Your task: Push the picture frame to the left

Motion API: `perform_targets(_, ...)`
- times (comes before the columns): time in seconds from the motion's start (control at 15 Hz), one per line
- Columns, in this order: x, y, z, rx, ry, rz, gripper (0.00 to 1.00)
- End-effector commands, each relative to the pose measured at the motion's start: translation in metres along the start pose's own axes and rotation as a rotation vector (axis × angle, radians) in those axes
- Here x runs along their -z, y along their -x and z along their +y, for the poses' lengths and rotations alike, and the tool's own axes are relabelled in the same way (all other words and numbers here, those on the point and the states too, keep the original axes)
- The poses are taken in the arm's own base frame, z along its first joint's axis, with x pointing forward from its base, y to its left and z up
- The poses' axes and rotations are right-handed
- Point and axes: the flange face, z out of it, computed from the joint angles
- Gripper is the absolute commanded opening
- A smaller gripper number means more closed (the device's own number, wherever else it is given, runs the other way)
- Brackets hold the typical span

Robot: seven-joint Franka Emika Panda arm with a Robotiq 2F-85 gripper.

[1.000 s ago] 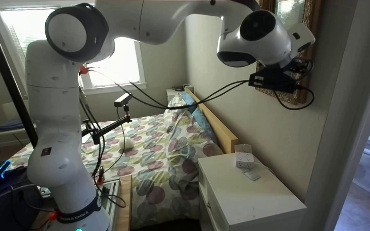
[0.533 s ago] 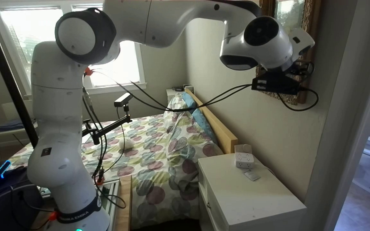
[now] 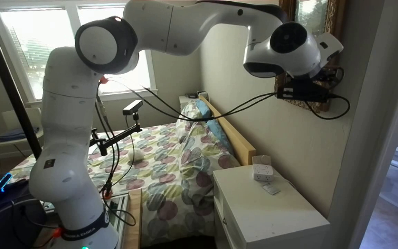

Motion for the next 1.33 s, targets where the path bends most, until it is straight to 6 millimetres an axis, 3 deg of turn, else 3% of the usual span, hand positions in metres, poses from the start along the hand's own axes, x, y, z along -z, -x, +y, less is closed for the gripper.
perform_targets(0.0, -0.014, -0.005, 0.007, 0.021, -0.03, 0.034, 1.0)
perform_targets(1.27, -0.049, -0.011, 0.005, 0.03, -0.142, 0.072, 1.0)
